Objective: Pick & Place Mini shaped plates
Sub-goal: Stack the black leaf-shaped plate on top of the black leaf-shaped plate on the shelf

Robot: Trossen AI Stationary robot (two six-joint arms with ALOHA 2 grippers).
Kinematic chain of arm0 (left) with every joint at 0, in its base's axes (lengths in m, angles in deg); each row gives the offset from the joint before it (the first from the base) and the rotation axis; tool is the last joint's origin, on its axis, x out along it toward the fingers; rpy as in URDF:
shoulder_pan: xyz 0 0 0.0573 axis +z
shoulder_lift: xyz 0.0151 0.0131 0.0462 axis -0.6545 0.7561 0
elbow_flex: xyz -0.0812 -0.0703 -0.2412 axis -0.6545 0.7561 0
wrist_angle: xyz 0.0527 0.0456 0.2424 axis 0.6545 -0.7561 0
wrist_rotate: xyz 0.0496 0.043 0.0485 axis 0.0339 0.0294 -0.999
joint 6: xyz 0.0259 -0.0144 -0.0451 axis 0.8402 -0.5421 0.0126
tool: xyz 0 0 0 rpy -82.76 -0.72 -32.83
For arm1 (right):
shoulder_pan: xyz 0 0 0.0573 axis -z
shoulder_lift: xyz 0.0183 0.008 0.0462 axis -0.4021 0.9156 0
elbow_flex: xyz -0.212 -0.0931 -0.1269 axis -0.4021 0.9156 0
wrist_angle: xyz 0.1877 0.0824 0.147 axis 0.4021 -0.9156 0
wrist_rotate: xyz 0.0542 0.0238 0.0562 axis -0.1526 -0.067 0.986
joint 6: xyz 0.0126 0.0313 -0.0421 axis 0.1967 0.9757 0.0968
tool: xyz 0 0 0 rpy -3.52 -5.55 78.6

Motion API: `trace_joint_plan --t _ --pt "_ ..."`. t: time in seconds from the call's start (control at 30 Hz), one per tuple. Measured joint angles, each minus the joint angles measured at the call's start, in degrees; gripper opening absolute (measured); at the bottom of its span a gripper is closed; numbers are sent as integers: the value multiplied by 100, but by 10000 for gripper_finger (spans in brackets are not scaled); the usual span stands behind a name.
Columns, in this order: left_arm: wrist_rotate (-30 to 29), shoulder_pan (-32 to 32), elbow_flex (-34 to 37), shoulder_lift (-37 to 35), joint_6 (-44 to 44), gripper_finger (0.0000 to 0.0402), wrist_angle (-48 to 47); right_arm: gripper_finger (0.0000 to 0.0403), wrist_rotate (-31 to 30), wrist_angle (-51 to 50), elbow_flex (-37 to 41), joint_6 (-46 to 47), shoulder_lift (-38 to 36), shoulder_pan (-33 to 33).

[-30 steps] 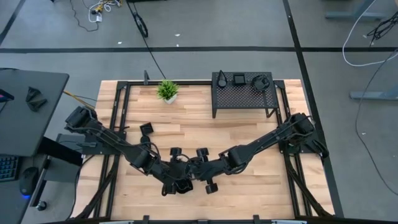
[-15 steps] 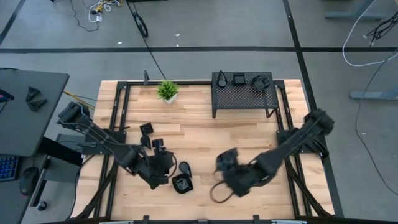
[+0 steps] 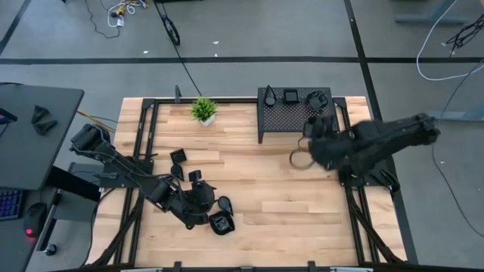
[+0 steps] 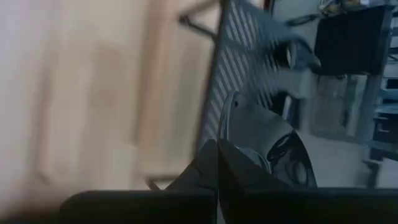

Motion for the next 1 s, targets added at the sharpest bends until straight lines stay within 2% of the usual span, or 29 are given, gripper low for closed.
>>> trace_joint_plan --t 0.2,0.3,0.43,0.63,0.77,1.0 --pt "2 -2 0 0 5 195 26 0 35 312 782 -2030 -414 1719" --pt "-19 0 0 2 21 195 42 0 193 956 1138 -3244 -459 2466" --pt "-22 55 0 2 21 195 58 0 498 1856 1427 -4310 -457 3382" --pt "-22 179 0 4 239 195 167 0 1613 2850 1475 -5154 -457 4629" --pt "-20 250 0 4 432 195 305 0 2561 3191 1475 -5484 -434 5374" --pt "-21 315 0 7 460 195 355 0 2988 3206 1475 -5958 -426 6184"
